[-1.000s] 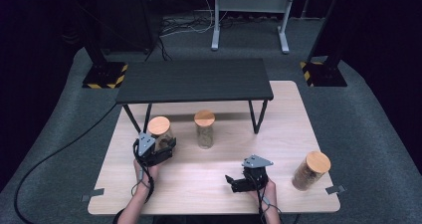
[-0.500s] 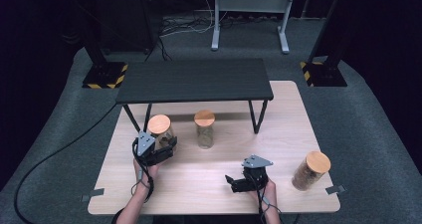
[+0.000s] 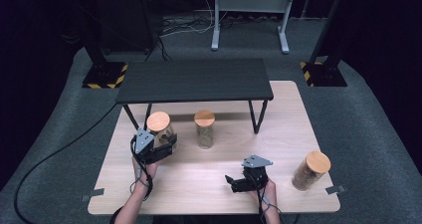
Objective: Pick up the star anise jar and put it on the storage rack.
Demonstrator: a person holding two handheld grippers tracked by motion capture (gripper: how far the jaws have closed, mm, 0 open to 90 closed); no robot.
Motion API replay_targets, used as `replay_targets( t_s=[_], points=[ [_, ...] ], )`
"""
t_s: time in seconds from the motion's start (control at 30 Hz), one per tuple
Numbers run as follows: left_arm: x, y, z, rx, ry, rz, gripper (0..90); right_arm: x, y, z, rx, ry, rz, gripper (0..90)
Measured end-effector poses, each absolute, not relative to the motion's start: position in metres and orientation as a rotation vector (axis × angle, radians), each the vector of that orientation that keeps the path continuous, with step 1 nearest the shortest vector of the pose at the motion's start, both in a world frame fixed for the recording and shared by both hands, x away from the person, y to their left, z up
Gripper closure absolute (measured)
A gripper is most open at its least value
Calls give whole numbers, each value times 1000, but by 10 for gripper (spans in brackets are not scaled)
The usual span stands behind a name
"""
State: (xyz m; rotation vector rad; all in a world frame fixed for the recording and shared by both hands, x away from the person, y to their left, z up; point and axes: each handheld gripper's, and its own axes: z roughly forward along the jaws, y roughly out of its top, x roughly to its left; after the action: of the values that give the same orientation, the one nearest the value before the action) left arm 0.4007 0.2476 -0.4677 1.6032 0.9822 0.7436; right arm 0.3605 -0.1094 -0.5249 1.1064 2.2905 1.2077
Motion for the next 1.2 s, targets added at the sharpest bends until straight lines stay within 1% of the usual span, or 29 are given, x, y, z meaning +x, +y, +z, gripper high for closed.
replay_targets(
  t_s=[1.2],
  points=[
    [402,250,-436,1590,953,718,248,360,-109,-525,1104,2290,1197,19]
  ],
)
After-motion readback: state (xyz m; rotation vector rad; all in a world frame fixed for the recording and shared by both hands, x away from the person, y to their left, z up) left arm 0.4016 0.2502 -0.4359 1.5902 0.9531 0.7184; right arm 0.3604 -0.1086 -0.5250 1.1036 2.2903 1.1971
